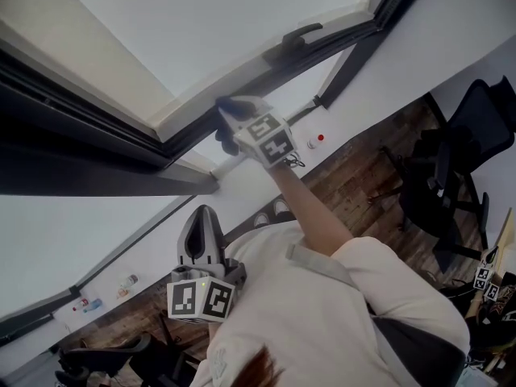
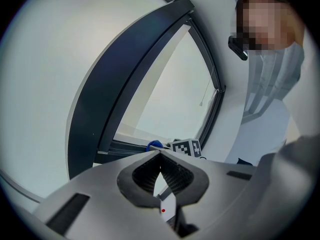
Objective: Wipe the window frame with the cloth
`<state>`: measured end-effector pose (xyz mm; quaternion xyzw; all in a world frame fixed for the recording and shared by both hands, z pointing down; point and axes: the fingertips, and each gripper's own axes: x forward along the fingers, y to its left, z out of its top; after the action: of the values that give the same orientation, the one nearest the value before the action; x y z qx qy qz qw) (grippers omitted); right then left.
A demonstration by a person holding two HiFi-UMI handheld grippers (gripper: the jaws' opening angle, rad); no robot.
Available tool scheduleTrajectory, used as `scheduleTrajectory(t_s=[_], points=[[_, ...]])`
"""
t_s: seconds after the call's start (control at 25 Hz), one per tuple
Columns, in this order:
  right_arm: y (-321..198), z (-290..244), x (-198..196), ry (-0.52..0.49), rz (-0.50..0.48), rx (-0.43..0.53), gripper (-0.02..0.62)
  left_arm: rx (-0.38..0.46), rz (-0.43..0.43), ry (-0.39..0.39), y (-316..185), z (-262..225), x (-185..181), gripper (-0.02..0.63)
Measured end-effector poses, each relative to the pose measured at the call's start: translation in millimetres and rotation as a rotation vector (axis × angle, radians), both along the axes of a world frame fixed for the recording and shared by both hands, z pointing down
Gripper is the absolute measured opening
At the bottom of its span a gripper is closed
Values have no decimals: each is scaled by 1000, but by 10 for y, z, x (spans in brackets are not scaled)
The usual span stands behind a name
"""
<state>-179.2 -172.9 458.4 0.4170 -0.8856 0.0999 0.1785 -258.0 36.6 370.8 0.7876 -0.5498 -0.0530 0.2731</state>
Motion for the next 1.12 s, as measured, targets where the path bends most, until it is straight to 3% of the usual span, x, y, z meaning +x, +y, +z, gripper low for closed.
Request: scheduleTrajectory(t_s=[1.12], points=[[-95,-25,271,-20,5,10,49,-5,0,-21,-67,-10,180,5]])
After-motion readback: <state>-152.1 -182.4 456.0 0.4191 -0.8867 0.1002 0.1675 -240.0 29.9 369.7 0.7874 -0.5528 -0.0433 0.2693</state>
